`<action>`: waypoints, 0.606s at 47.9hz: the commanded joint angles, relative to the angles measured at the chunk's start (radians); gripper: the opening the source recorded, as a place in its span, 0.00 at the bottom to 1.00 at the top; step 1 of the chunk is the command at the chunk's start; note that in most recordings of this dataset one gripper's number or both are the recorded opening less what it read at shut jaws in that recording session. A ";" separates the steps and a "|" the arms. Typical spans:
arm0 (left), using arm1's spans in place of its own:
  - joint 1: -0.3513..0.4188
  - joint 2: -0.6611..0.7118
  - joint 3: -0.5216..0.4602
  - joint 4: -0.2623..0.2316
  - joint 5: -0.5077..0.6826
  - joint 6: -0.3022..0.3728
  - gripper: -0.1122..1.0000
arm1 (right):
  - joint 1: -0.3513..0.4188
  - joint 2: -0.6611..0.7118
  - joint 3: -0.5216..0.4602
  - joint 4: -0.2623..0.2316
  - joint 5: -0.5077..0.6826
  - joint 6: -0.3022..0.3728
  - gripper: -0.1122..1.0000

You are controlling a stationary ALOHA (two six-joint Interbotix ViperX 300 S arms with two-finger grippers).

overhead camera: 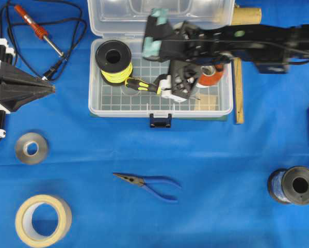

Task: Pick the screwdriver from the toolbox among several items.
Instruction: 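Move the right gripper over the yellow-black screwdriver in the toolbox, then lower the right gripper and close it on the screwdriver handle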

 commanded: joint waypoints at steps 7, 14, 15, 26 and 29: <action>-0.002 0.008 -0.005 -0.002 -0.005 0.000 0.10 | -0.003 0.100 -0.071 0.009 -0.002 -0.002 0.75; -0.002 0.008 -0.003 -0.002 -0.003 0.000 0.10 | -0.002 0.141 -0.078 0.018 -0.006 -0.002 0.75; -0.002 0.008 -0.002 -0.002 -0.003 0.000 0.10 | -0.002 0.146 -0.080 0.018 -0.008 -0.002 0.75; -0.002 0.008 0.002 -0.002 0.000 0.000 0.10 | 0.000 0.172 -0.080 0.021 -0.012 -0.005 0.60; 0.000 0.008 0.002 -0.002 -0.002 0.000 0.10 | 0.003 0.172 -0.078 0.021 -0.014 -0.006 0.44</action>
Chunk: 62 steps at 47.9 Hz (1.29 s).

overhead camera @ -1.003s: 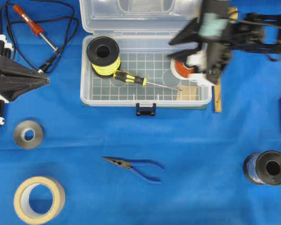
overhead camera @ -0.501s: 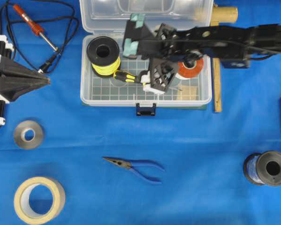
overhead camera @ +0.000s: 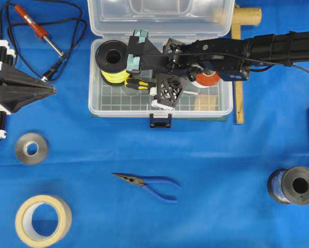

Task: Pick the screwdriver from the toolbox among several items.
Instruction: 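Lower the right gripper and close it on the screwdriver handle, then lift the screwdriver out of the toolbox toward the blue pliers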

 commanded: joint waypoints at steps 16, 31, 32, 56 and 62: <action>0.000 0.003 -0.011 -0.002 -0.006 -0.002 0.10 | 0.006 -0.143 -0.002 0.003 0.048 0.012 0.32; -0.002 0.002 -0.011 -0.003 -0.006 -0.002 0.10 | 0.083 -0.399 0.008 0.003 0.186 0.066 0.32; 0.000 0.002 -0.011 -0.002 -0.005 -0.002 0.10 | 0.095 -0.410 0.009 0.003 0.187 0.074 0.32; 0.006 0.000 -0.011 -0.003 -0.009 -0.003 0.10 | 0.380 -0.184 -0.025 -0.009 0.000 0.334 0.32; 0.006 -0.002 -0.011 -0.003 -0.009 -0.003 0.10 | 0.402 -0.091 -0.064 -0.009 -0.005 0.374 0.32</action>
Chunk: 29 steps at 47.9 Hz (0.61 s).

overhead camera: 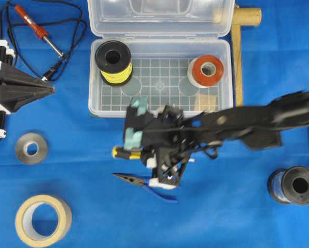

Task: Pick the screwdriver from the toolbox among several items.
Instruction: 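Lift the screwdriver out of the toolbox toward the blue pliers, then lower the screwdriver onto the table above the pliers and release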

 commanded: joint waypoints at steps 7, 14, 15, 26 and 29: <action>0.002 0.005 -0.011 -0.003 -0.005 -0.002 0.10 | 0.025 0.083 -0.071 0.000 -0.012 0.037 0.32; 0.002 0.003 -0.009 -0.003 -0.005 -0.002 0.10 | 0.026 0.129 -0.077 0.011 -0.002 0.040 0.32; 0.002 0.003 -0.009 -0.003 -0.005 -0.002 0.10 | 0.026 0.132 -0.077 0.012 0.000 0.040 0.32; 0.002 0.003 -0.009 -0.003 -0.005 -0.002 0.10 | 0.021 0.141 -0.077 0.012 0.017 0.049 0.33; 0.002 0.003 -0.008 -0.003 -0.005 -0.002 0.10 | 0.020 0.133 -0.077 0.011 0.037 0.054 0.45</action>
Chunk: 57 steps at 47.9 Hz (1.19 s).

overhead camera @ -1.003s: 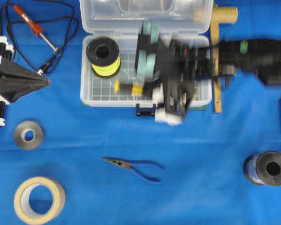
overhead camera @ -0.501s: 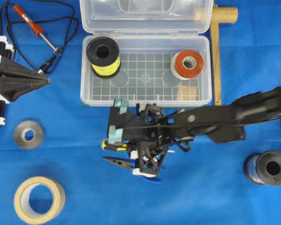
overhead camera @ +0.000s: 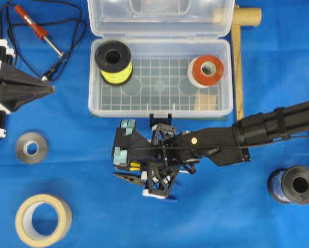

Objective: Pick the screwdriver from the toolbox among several items.

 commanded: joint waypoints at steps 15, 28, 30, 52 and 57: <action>0.002 0.003 -0.006 -0.002 -0.003 -0.002 0.10 | -0.003 -0.259 0.003 -0.086 0.144 0.005 0.78; 0.002 0.002 -0.006 -0.002 -0.002 -0.014 0.10 | 0.000 -0.618 0.207 -0.265 0.164 0.023 0.78; 0.002 0.000 -0.006 -0.002 -0.002 -0.014 0.10 | 0.000 -0.672 0.255 -0.290 0.144 0.034 0.78; 0.002 0.003 0.000 -0.002 0.002 -0.012 0.10 | -0.005 -1.227 0.778 -0.423 -0.127 0.101 0.78; 0.002 0.006 0.002 -0.002 0.002 -0.012 0.10 | -0.012 -1.312 0.870 -0.425 -0.173 0.101 0.78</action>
